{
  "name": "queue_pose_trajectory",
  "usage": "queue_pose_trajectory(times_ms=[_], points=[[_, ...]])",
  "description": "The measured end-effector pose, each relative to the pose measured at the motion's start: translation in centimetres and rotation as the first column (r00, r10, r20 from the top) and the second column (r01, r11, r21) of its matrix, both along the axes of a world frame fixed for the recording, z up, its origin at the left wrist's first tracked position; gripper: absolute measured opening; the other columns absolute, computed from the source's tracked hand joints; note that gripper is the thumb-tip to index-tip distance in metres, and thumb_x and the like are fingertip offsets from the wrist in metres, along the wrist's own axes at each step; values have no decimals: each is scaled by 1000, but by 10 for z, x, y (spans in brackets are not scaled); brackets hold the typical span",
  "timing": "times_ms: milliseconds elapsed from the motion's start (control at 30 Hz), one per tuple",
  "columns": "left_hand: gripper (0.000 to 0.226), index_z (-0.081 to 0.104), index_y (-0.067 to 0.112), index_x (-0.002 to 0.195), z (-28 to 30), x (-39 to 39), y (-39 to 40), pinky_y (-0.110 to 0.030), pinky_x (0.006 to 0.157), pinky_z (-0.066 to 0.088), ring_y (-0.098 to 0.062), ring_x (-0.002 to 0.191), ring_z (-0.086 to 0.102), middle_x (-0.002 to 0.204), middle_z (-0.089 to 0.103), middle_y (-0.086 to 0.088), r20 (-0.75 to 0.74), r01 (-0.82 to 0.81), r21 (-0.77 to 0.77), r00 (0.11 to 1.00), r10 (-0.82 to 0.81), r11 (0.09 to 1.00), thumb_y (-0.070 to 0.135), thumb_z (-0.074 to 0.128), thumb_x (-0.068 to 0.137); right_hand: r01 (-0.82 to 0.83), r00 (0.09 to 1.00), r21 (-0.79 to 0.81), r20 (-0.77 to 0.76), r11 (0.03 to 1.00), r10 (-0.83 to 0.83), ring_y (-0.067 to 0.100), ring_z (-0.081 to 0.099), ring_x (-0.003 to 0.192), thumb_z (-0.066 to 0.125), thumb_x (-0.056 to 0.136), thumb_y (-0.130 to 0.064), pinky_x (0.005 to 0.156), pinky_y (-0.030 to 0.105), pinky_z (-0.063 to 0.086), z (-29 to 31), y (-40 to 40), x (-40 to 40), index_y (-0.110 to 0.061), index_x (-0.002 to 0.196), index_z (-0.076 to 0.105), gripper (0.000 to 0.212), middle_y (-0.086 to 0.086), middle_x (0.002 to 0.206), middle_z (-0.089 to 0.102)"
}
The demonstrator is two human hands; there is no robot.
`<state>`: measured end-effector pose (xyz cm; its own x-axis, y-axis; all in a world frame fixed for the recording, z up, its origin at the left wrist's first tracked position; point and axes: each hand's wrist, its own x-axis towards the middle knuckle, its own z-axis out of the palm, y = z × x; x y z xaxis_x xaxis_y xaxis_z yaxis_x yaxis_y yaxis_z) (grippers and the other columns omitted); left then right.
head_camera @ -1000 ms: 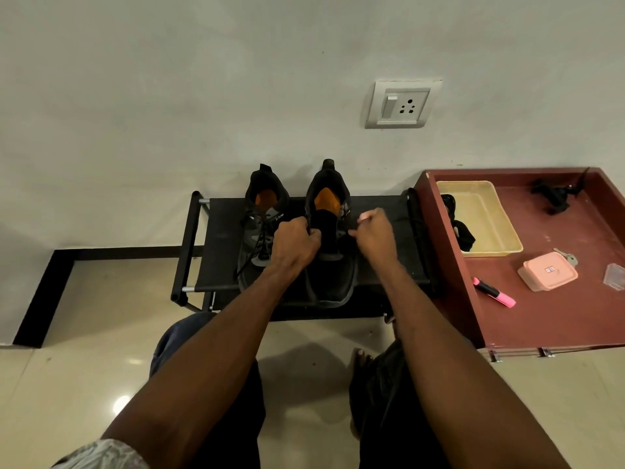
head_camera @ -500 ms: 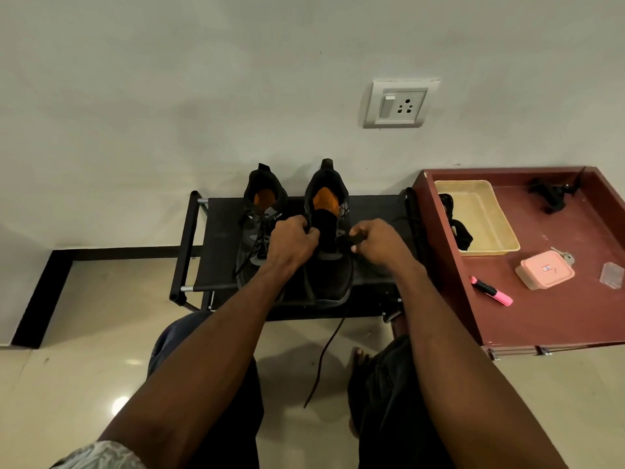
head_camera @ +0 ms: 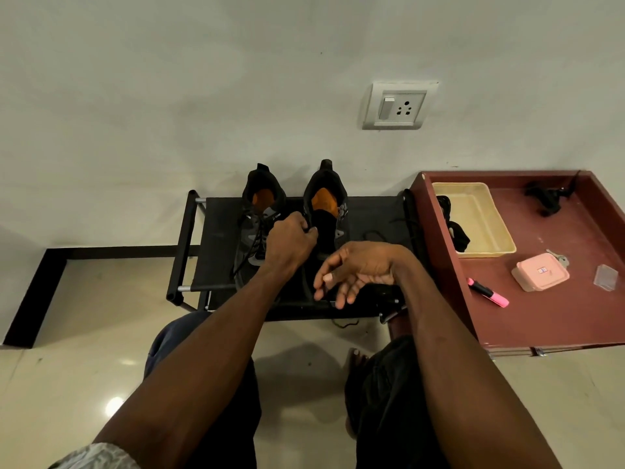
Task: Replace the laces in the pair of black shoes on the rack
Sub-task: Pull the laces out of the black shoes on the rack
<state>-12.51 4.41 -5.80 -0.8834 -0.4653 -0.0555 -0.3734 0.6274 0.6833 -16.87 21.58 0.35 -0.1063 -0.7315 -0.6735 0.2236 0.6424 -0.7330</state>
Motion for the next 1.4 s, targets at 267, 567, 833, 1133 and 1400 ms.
queue_pose_trajectory(times_ms=[267, 567, 833, 1133, 1400], points=[[31, 73, 16, 99, -3, 0, 13, -26, 64, 45, -12, 80, 58, 98, 62, 1, 114, 285, -33, 953, -280, 958, 45, 62, 95, 708, 413, 43, -835, 705, -363, 32, 69, 90, 63, 92, -17, 80, 39, 56, -52, 9, -38, -14, 87, 72, 11, 14, 97, 73], [19, 74, 15, 106, -10, 3, 18, -29, 80, 44, -18, 97, 53, 113, 50, -5, 142, 399, -54, 911, -388, 915, 27, 66, 93, 636, 495, -34, -748, 771, -442, 23, 58, 71, 76, 83, -48, 64, 38, 47, -67, -20, -31, -8, 84, 59, 44, 8, 78, 62], [16, 71, 11, 78, 15, 8, 5, -17, 58, 41, -3, 63, 56, 73, 62, 3, -39, 145, 222, 989, -140, 964, 15, 67, 93, 694, 464, -85, -707, 715, -534, 22, 52, 59, 84, 74, -41, 57, 36, 46, -72, -18, -40, -16, 63, 47, 47, 6, 62, 52], [15, 57, -2, 105, 49, 2, -58, -10, 76, 41, -6, 82, 47, 106, 45, -9, -424, -562, 640, 310, 851, 524, 9, 49, 100, 709, 464, -91, -687, 699, -560, 22, 49, 56, 85, 72, -42, 63, 44, 54, -71, -14, -40, -19, 57, 38, 54, 4, 56, 47], [11, 66, 16, 100, 21, 4, -2, -23, 75, 43, -11, 87, 53, 101, 56, 2, -317, 66, -28, 946, -71, 997, 23, 59, 98, 702, 471, -66, -705, 709, -531, 23, 53, 59, 82, 75, -45, 58, 36, 45, -71, -18, -41, -16, 67, 50, 45, 7, 64, 55]])
